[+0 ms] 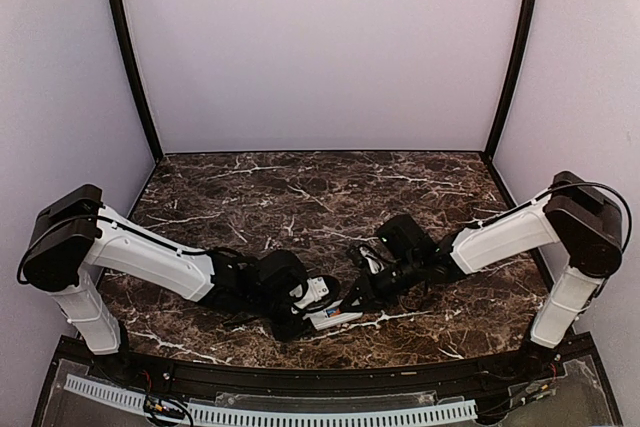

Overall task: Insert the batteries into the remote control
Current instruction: Load the battery into the battery compartment.

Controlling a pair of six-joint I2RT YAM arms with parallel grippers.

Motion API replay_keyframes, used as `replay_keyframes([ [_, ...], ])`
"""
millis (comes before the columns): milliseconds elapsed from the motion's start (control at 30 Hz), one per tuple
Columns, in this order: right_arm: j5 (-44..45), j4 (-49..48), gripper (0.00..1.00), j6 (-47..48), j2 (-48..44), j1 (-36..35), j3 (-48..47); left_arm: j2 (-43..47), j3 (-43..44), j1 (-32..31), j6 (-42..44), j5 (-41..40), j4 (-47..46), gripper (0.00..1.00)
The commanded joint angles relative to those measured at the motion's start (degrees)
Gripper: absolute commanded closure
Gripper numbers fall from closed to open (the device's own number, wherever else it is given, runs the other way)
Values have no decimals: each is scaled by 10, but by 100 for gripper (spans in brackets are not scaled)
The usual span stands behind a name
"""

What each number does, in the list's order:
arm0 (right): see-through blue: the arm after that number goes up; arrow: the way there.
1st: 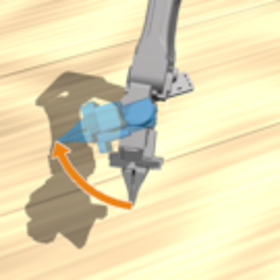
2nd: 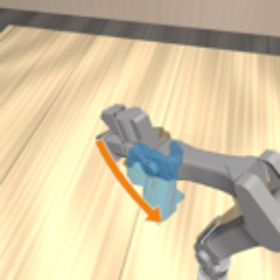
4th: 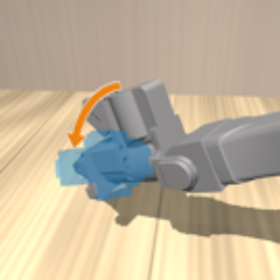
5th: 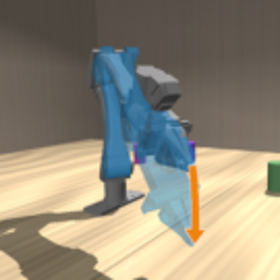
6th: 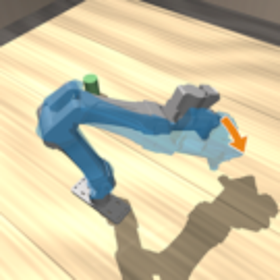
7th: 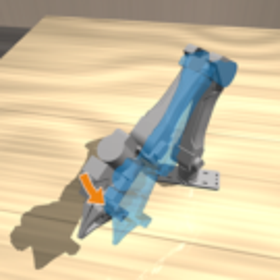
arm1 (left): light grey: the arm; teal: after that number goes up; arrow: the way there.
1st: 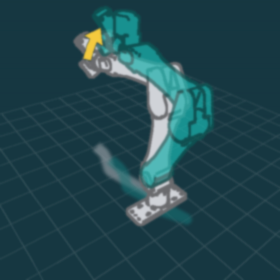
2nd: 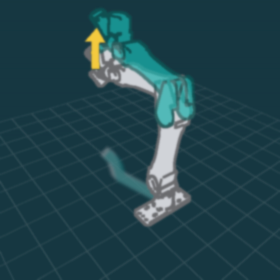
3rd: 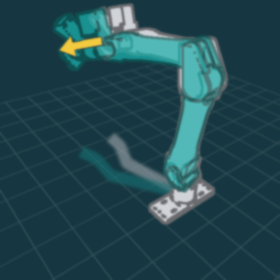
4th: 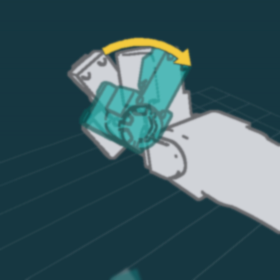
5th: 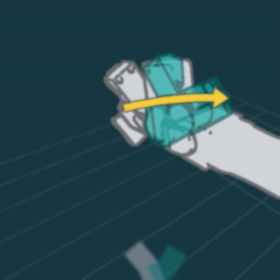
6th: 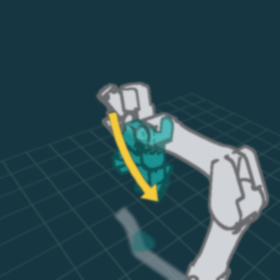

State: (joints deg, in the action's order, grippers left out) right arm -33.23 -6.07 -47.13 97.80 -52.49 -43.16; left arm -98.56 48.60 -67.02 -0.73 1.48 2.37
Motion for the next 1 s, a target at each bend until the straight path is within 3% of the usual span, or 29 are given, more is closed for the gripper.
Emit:
replay_keyframes([
  [0, 32, 17, 100, -15, -9, -12, 11, -45, -3, -4, -26, 37, 23, 62],
  [800, 138, 197, 66, 42, -61, -24, -60, -44, -14, -4, -25, 38, 8, 67],
  [967, 151, 232, 65, 55, -63, -24, -76, -44, -16, -4, -25, 39, 5, 67],
])
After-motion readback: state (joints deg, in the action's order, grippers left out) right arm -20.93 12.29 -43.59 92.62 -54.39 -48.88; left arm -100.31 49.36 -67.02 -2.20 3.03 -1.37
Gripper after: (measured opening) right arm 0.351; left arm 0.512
